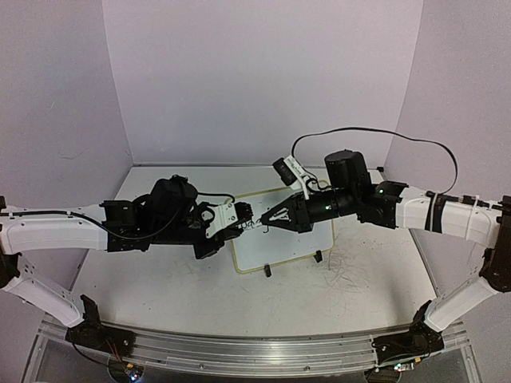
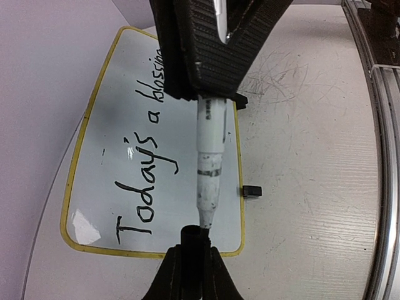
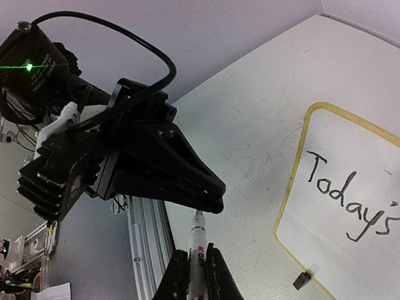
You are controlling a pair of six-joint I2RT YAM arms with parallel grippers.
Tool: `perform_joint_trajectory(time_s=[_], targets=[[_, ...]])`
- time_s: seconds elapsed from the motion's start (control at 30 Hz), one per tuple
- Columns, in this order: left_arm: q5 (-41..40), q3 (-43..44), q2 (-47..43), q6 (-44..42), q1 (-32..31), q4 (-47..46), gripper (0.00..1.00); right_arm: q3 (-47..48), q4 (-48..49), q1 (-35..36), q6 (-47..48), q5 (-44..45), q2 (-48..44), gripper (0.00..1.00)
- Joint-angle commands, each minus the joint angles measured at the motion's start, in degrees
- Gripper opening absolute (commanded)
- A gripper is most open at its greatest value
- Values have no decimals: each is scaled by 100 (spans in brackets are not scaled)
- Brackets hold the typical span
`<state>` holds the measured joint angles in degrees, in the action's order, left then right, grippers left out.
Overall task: Write a sentence on the whiteboard
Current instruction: Insert the pen cap into the whiteboard marker.
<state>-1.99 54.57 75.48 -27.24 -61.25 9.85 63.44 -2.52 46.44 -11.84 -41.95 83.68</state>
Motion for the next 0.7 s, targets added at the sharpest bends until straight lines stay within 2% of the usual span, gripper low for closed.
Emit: perform_joint_trajectory(time_s=[0.0, 0.2, 0.67], targets=[[-50, -24, -154, -14, -36, -277, 0, 232, 33, 24, 66, 244, -23, 0], [-26, -25, -168, 12, -36, -290, 0, 173, 31, 23, 68, 412, -94, 0], [-21, 4, -158, 1, -36, -290, 0, 277, 41, 116, 77, 212, 170, 0]])
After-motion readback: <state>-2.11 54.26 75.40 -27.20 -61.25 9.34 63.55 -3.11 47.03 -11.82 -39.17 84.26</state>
